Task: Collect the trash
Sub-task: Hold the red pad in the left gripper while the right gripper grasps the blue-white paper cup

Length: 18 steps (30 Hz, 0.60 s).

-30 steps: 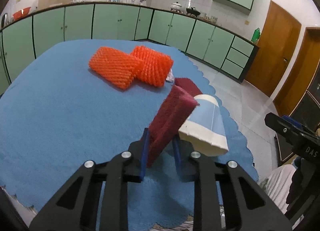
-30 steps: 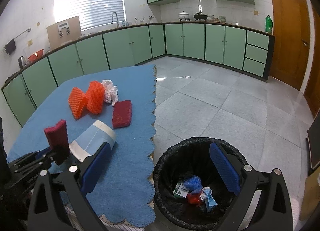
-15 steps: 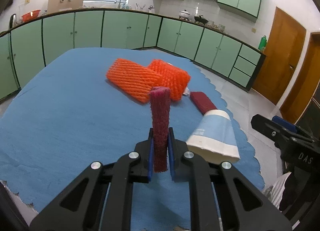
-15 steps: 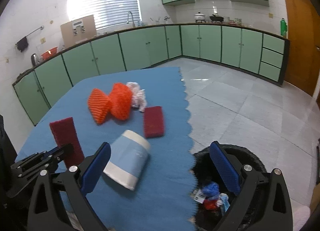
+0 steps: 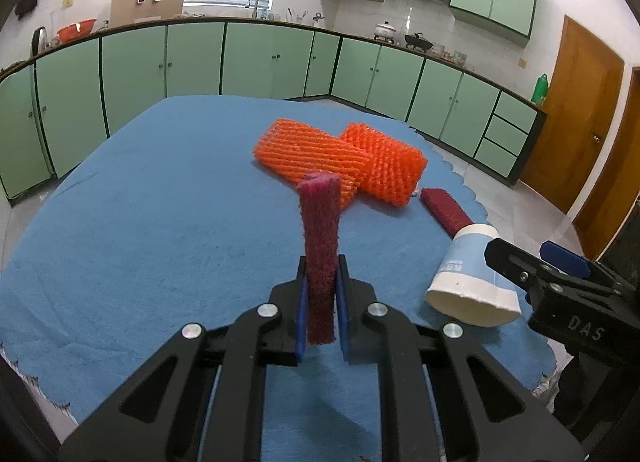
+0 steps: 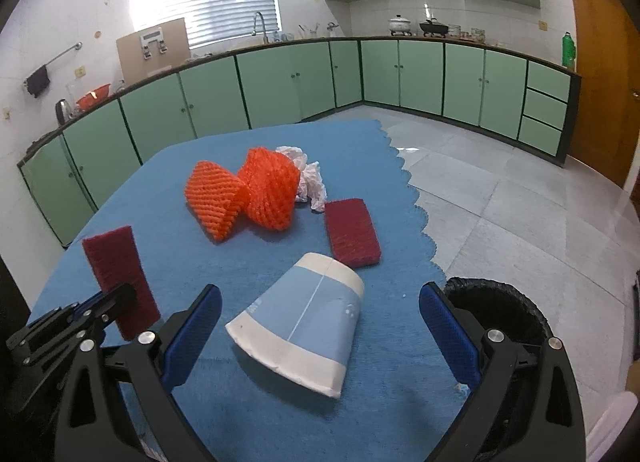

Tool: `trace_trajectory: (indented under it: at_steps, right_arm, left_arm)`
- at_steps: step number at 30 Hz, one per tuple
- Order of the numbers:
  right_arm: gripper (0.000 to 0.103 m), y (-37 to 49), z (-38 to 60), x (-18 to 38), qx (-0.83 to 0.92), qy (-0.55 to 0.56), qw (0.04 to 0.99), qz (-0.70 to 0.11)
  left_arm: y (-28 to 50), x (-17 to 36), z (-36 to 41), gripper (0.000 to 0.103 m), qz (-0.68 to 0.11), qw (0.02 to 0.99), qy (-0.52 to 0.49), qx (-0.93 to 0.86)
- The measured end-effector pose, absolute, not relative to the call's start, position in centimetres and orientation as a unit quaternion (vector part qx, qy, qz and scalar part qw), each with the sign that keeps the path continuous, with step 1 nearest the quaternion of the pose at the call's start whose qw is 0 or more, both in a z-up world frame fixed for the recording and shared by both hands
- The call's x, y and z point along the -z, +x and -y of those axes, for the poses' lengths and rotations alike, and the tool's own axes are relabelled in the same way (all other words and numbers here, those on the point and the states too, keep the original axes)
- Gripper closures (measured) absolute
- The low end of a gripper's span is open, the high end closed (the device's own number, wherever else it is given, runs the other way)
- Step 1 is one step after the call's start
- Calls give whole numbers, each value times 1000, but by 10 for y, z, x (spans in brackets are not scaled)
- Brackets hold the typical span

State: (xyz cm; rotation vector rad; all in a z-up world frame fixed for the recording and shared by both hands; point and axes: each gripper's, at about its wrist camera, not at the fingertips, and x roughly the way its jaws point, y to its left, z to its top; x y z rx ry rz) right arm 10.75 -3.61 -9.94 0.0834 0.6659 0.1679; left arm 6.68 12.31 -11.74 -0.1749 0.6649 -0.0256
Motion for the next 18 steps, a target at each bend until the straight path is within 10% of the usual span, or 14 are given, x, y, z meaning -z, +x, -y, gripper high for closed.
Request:
trace_trajectory:
  at_steps: [18]
  right_arm:
    - [6, 124, 17, 126, -37, 52, 927, -370]
  left_arm:
    - [66, 120, -140, 92, -309, 949, -71, 7]
